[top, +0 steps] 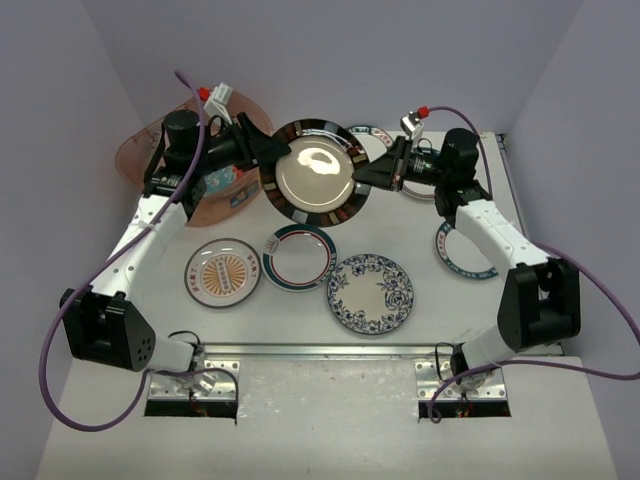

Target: Place the plates into the plastic bin on the countertop

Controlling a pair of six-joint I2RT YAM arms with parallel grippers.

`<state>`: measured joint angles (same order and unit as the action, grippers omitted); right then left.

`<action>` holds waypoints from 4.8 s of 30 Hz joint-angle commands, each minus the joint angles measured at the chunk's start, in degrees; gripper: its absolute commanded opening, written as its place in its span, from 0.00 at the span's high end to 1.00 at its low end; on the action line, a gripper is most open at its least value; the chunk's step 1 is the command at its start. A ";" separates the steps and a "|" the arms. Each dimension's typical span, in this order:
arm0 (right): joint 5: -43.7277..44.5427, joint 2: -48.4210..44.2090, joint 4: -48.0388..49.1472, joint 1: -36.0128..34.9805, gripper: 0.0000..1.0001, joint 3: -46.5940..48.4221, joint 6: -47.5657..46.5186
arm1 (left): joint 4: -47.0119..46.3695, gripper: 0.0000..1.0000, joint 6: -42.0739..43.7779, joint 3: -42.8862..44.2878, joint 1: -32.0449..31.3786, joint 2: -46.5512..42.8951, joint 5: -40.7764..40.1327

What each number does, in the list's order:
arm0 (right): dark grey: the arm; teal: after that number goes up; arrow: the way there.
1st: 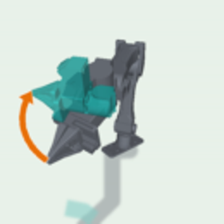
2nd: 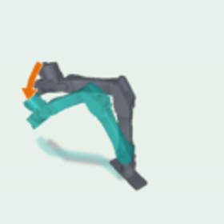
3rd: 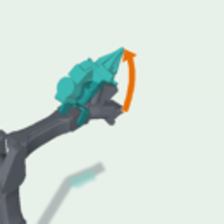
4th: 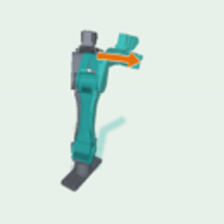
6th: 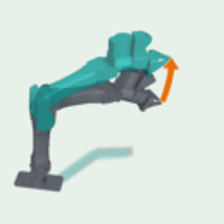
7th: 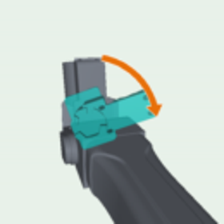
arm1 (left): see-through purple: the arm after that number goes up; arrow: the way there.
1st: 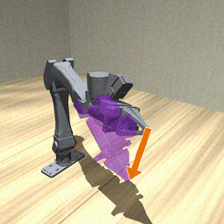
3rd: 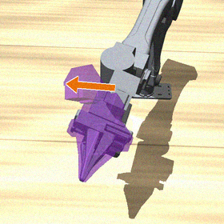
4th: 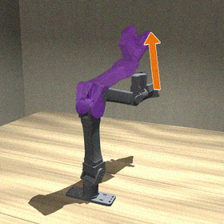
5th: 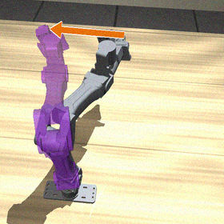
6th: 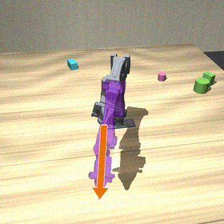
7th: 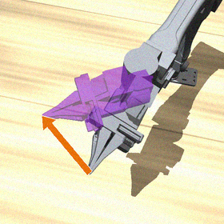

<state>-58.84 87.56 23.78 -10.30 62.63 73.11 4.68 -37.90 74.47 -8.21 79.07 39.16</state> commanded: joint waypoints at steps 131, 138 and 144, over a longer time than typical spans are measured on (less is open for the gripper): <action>27.49 5.37 -51.33 12.14 1.00 -17.11 -63.79 | 22.30 0.00 16.41 -22.56 9.57 -34.37 -20.95; 25.16 -5.85 -52.75 13.18 1.00 -15.61 -63.20 | 20.57 0.00 14.31 -23.15 9.61 -32.46 -17.64; 13.17 -11.72 -48.21 16.75 1.00 -12.56 -56.78 | 12.65 0.00 10.06 -26.05 8.95 -29.65 -8.11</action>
<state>-34.06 79.51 -28.88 4.89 45.43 10.39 26.43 -24.39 49.48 1.85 48.48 23.80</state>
